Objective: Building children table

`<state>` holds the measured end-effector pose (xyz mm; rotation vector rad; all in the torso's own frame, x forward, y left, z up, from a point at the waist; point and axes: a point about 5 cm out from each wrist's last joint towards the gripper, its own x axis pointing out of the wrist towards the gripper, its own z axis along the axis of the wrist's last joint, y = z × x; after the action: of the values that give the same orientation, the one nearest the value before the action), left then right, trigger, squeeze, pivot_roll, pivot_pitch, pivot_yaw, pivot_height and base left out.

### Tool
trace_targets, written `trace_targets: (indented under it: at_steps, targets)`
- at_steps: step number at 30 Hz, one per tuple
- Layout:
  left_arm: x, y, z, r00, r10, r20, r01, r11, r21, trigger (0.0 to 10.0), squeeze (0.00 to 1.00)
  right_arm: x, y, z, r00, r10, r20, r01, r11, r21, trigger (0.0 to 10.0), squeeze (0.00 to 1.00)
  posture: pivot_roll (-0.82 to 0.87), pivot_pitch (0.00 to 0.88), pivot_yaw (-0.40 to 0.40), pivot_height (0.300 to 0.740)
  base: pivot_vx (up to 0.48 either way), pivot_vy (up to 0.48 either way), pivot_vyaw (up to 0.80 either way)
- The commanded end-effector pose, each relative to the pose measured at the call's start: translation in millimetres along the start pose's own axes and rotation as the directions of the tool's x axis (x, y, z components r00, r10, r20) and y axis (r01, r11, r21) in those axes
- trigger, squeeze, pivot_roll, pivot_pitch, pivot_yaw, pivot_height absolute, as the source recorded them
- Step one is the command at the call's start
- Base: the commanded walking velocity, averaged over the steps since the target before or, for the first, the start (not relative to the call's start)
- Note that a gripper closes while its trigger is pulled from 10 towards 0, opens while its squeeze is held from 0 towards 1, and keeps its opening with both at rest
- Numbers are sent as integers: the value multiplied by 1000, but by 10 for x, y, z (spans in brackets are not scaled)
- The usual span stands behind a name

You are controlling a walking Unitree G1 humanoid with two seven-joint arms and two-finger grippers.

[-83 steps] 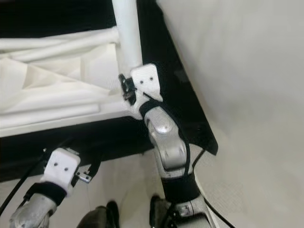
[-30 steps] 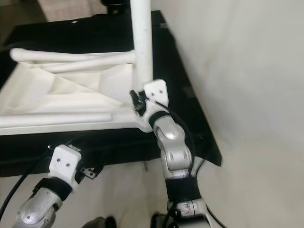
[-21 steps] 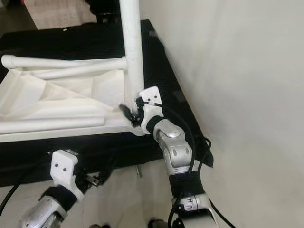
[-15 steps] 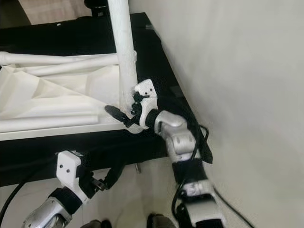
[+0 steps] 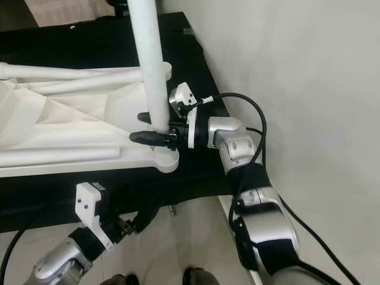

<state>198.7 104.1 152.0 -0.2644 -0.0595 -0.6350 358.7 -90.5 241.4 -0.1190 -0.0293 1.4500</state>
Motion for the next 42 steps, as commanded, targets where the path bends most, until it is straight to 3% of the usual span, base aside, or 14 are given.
trace_targets:
  at_steps: [1, 11, 12, 13, 14, 15, 16, 24, 25, 27, 28, 38, 39, 42]
  targets:
    - [-24, 11, -61, 999, 0, -33, -1, 1000, -24, 10000, 0, 61, 21, -23, 998, 57, 4, -57, 998, 24, 0, 0, -1, 145, -25, 740, 0, 0, 0]
    - [-41, 28, -65, 999, 28, -24, -29, 999, -20, 10000, 0, -36, -33, -174, 973, -222, -55, 221, 975, -20, 0, 0, -18, 152, -48, 740, 0, 0, 0]
    - [-56, 44, -58, 999, 40, -23, -40, 999, -14, 10000, 0, -21, -89, -303, 827, -560, -52, 560, 828, -4, 0, 0, -27, 157, -46, 740, 0, 0, 0]
    - [-66, 63, -48, 998, 51, -22, -51, 999, -7, 10000, 0, -105, -77, -464, 542, -836, -87, 840, 536, 78, 0, 0, -44, 162, -36, 740, 0, 0, 0]
    - [-66, 63, -48, 998, 51, -22, -51, 999, -7, 10000, 0, -105, -77, -464, 542, -836, -87, 840, 536, 78, 0, 0, -44, 162, -36, 740, 0, 0, 0]
    - [-69, 79, -35, 998, 59, -19, -59, 998, -3, 10000, 0, -137, 91, -665, 392, -904, -170, 916, 368, 157, 0, 0, -54, 162, -17, 740, 0, 0, 0]
    - [-63, 99, -29, 998, 65, -21, -65, 998, 3, 10000, 0, -54, 273, -762, 361, -913, -189, 929, 335, 155, 0, 0, -59, 159, 12, 740, 0, 0, 0]
    - [-27, 122, -76, 998, 44, -51, -44, 999, 9, 10000, 0, 454, 469, -750, 587, -800, -125, 809, 573, 128, 0, 0, -36, 125, -7, 740, 0, 0, 0]
    - [22, 127, -64, 998, 40, -39, -40, 999, 10, 10000, 0, 542, 459, -733, 678, -725, -121, 735, 664, 136, 10000, 0, -38, 120, -18, 740, 0, 0, 0]
    - [39, 130, -56, 999, 43, -33, -43, 999, 13, 10000, 0, 555, 452, -721, 705, -700, -116, 709, 692, 134, 10000, 0, -38, 120, -18, 740, 0, 0, 0]
    - [46, 141, -46, 998, 53, -25, -52, 999, 15, 10000, 0, 568, 456, -665, 751, -654, -93, 660, 736, 150, 10000, 1000, -36, 118, -22, 740, 0, 0, 0]
    - [65, 170, -40, 997, 70, -17, -70, 997, 20, 10000, 0, 402, 436, -368, 945, -326, 5, 326, 945, 11, 10000, 1000, -30, 113, -27, 740, 0, 0, 0]
    - [73, 168, -43, 998, 67, -18, -67, 998, 18, 10000, 0, 344, 433, -336, 974, -227, -22, 225, 972, -70, 10000, 0, -27, 111, -28, 740, 0, 0, 0]
    - [78, 167, -49, 998, 63, -21, -62, 998, 15, 10000, 0, 281, 388, -284, 990, -126, -55, 119, 985, -122, 10000, 0, -28, 113, -26, 740, 0, 0, 0]
